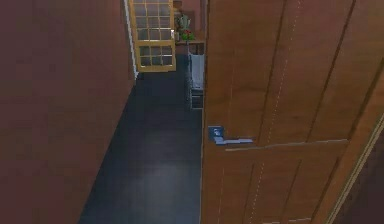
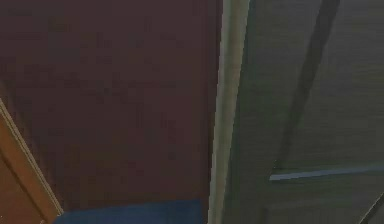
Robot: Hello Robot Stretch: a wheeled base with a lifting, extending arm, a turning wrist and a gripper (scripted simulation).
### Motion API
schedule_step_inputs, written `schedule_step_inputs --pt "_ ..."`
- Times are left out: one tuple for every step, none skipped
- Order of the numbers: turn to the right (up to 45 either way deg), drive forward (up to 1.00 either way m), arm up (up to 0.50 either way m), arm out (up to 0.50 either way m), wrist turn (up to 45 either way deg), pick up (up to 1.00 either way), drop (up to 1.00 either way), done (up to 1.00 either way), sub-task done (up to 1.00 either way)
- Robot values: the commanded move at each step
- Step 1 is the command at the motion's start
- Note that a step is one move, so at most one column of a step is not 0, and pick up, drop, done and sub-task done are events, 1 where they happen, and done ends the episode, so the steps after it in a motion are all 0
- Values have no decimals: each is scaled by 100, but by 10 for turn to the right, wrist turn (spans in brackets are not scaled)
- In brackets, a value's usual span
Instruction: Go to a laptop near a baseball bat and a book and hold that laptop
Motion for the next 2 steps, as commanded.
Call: schedule_step_inputs --pt "-270 0 0 0 0 0 0 0 0" --pt "0 80 0 0 0 0 0 0 0"
